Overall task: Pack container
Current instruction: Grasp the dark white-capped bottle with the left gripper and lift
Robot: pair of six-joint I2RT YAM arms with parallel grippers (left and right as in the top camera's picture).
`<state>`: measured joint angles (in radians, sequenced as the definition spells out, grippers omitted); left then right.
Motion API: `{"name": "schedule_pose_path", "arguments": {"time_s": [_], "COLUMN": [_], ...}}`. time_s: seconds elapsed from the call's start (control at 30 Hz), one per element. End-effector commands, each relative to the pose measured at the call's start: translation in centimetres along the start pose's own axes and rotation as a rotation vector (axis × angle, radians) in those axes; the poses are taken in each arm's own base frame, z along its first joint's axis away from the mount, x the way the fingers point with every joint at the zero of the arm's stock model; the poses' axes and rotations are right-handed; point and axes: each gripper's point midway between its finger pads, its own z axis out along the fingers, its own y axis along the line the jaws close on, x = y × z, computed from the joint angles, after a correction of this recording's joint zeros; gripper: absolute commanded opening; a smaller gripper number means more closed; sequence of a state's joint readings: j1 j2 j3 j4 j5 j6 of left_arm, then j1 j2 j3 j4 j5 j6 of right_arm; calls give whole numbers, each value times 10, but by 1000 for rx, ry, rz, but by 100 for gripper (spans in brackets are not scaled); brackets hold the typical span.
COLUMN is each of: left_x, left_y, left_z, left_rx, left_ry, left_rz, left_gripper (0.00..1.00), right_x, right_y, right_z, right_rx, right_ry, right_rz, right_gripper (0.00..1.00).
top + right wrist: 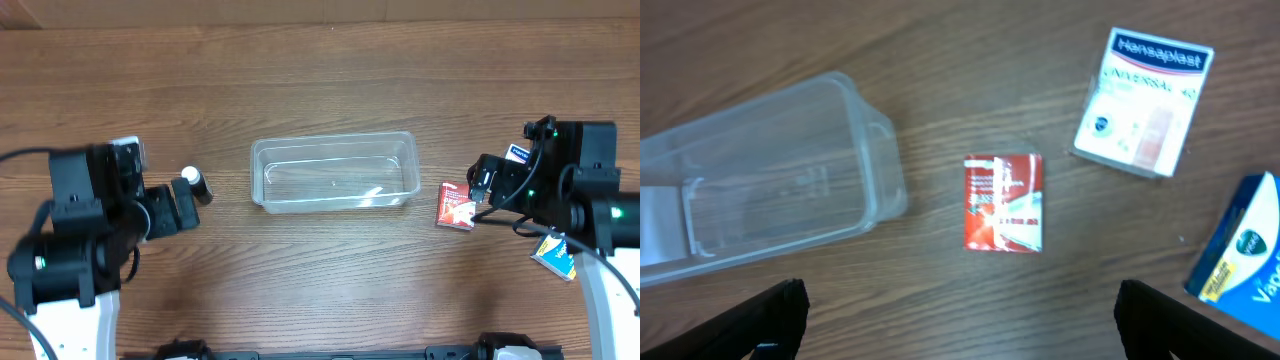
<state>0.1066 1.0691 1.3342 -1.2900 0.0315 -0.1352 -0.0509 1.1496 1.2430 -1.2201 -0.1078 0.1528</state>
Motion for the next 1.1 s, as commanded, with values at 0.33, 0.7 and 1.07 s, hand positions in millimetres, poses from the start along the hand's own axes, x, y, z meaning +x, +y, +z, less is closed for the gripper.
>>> {"name": "schedule_pose_path", "arguments": {"time_s": [0.33,0.7,1.07], "left_x": [-37,-21,-12], "left_y": [1,-1,-6], "left_z": [104,205,225], "left_rx": [-55,-75,-67], "left_ry": [253,429,474], "left_rz": [-84,-74,-92], "left_gripper": [100,82,26], "right_x": [-9,-9,-9], "right_y": [-10,-8,-8], "right_z": [20,20,20], "right_rx": [25,14,14], "right_ry": [67,70,70], "right_rz": [48,49,49], "right_gripper": [100,100,100]}}
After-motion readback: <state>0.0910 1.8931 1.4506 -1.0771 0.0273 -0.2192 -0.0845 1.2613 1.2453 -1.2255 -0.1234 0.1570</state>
